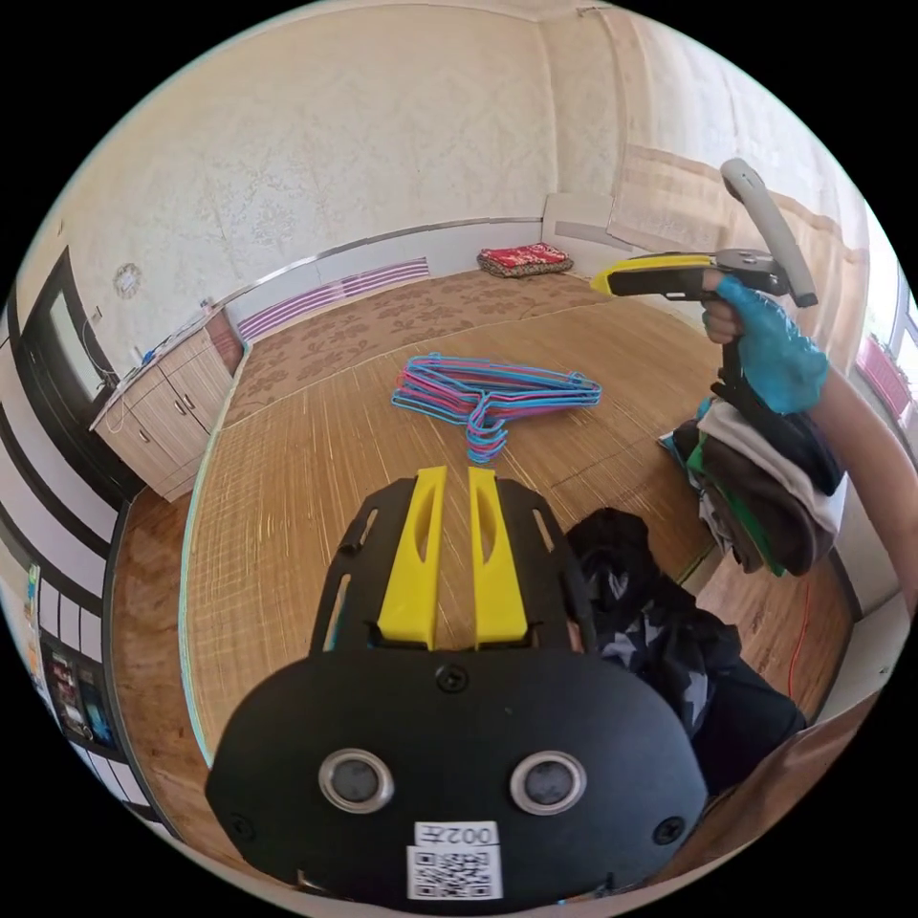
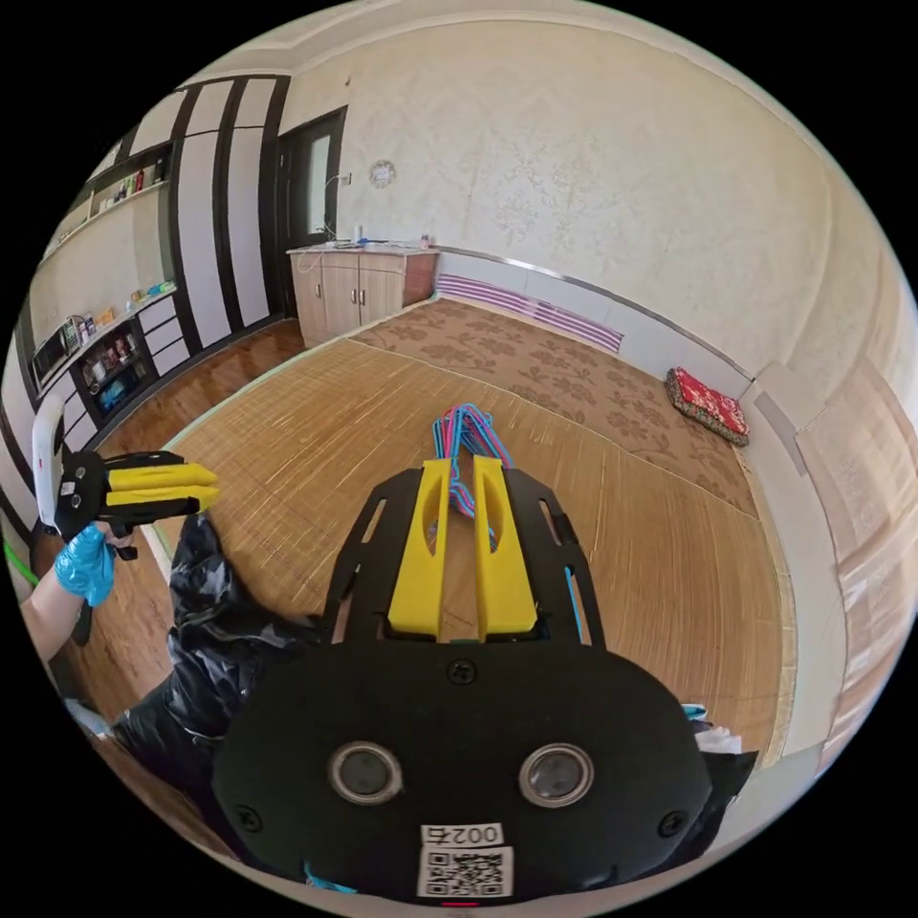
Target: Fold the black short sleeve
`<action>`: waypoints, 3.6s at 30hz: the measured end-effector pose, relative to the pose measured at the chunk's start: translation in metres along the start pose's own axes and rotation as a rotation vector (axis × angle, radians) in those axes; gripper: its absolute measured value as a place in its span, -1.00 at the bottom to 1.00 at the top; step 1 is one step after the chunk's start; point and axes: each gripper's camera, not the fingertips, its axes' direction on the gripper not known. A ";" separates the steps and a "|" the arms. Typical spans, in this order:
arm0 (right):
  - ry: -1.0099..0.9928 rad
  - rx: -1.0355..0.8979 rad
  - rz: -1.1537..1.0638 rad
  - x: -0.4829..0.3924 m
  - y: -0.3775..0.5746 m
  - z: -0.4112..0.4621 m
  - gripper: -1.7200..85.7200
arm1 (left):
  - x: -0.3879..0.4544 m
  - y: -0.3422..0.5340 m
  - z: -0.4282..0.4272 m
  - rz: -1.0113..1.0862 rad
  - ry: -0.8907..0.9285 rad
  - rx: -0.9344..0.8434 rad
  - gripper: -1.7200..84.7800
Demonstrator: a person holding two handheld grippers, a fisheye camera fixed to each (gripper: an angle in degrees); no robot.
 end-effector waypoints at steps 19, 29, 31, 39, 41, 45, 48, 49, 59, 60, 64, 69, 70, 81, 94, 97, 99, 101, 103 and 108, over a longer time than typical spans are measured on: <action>-0.134 -0.373 -0.019 -0.193 0.443 -0.007 -0.70 | 0.070 0.304 -0.047 0.056 0.107 -0.242 -0.70; -0.169 -0.413 0.046 -0.220 0.510 0.015 -0.81 | 0.083 0.299 -0.037 -0.003 -0.034 -0.234 -0.96; -0.162 -0.403 0.019 -0.228 0.513 0.005 -0.85 | 0.082 0.287 -0.043 0.003 -0.072 -0.216 -0.98; -0.033 -0.212 0.056 -0.239 0.514 -0.081 -0.93 | 0.060 0.180 -0.112 0.031 -0.226 -0.009 -0.98; 0.007 -0.160 0.078 -0.242 0.516 -0.100 -0.92 | 0.060 0.150 -0.121 0.042 -0.247 0.030 -0.98; -0.011 -0.252 0.080 -0.248 0.520 -0.089 -0.86 | 0.057 0.129 -0.094 0.033 -0.172 -0.040 -0.97; -0.046 -0.276 0.074 -0.255 0.531 -0.100 -0.82 | 0.053 0.139 -0.069 0.009 -0.148 -0.145 -0.92; -0.055 -0.269 0.065 -0.259 0.536 -0.111 -0.81 | 0.053 0.149 -0.072 0.002 -0.135 -0.144 -0.90; -0.243 -0.265 0.045 -0.290 0.597 -0.201 -0.68 | 0.038 0.274 -0.161 -0.019 -0.045 -0.144 -0.90; -0.251 -0.267 0.043 -0.294 0.601 -0.203 -0.68 | 0.039 0.284 -0.165 -0.020 -0.036 -0.150 -0.90; -0.180 -0.356 0.008 -0.325 0.625 -0.202 -0.80 | 0.053 0.360 -0.183 -0.024 0.031 -0.200 -0.90; -0.161 -0.330 -0.021 -0.344 0.632 -0.248 -0.96 | 0.075 0.431 -0.202 0.003 0.112 -0.242 -0.89; -0.135 -0.312 -0.025 -0.346 0.634 -0.265 -0.97 | 0.079 0.445 -0.207 0.012 0.134 -0.247 -0.89; 0.027 -0.194 0.191 -0.324 0.694 -0.393 -0.98 | 0.103 0.515 -0.236 0.065 0.272 -0.266 -0.86; 0.027 -0.248 0.228 -0.301 0.683 -0.427 -0.89 | 0.156 0.492 -0.218 0.205 0.308 -0.276 -0.85; -0.053 -0.198 0.145 -0.310 0.657 -0.433 -0.81 | 0.166 0.488 -0.217 0.226 0.304 -0.287 -0.86; -0.102 -0.172 0.077 -0.322 0.636 -0.431 -0.76 | 0.171 0.486 -0.217 0.235 0.309 -0.292 -0.87; -0.180 -0.155 -0.033 -0.342 0.603 -0.421 -0.71 | 0.178 0.485 -0.216 0.248 0.285 -0.316 -0.93; -0.240 -0.147 -0.127 -0.360 0.577 -0.410 -0.68 | 0.181 0.485 -0.220 0.254 0.278 -0.322 -0.96; -0.381 -0.159 -0.444 -0.424 0.515 -0.374 -0.63 | 0.180 0.489 -0.246 0.250 0.303 -0.302 -0.99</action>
